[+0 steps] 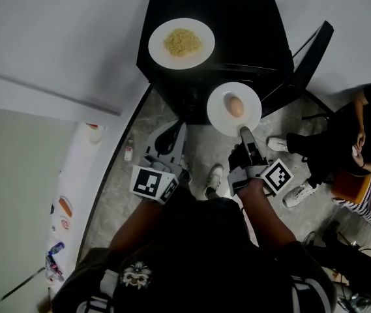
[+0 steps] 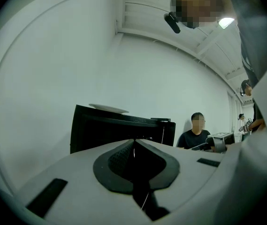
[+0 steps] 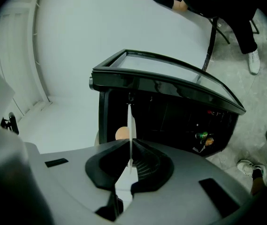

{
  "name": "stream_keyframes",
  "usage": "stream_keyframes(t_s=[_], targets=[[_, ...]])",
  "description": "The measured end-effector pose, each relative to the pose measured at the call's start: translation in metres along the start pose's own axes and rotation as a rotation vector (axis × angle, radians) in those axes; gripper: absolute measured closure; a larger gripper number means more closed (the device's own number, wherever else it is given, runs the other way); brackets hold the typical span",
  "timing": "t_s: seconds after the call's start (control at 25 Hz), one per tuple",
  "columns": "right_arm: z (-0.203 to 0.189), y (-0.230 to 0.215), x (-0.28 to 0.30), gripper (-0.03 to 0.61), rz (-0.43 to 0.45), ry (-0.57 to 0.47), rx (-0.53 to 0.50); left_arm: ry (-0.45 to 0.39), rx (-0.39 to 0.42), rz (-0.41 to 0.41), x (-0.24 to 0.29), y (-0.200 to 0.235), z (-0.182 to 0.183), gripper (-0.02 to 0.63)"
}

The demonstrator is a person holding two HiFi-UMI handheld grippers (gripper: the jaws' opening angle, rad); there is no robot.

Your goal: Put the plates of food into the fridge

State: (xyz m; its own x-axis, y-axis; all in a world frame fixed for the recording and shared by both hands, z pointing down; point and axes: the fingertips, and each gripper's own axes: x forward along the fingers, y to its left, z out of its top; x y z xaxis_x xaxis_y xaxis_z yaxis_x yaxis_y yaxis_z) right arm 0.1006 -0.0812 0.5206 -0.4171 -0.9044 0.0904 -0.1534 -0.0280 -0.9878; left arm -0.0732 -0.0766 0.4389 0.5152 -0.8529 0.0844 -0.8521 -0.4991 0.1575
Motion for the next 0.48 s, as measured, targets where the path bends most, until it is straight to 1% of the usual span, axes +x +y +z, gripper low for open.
stream_keyframes(t_s=[0.32,0.48], targets=[[0.001,-0.014,0.01,0.543,-0.025,-0.037,-0.001,0.011,0.008,-0.013,-0.002,0.007,-0.002,0.591],[0.005,-0.02,0.023,0.543,-0.037,-0.063,0.028,0.013,0.0,-0.025,0.004,0.012,-0.003,0.591]])
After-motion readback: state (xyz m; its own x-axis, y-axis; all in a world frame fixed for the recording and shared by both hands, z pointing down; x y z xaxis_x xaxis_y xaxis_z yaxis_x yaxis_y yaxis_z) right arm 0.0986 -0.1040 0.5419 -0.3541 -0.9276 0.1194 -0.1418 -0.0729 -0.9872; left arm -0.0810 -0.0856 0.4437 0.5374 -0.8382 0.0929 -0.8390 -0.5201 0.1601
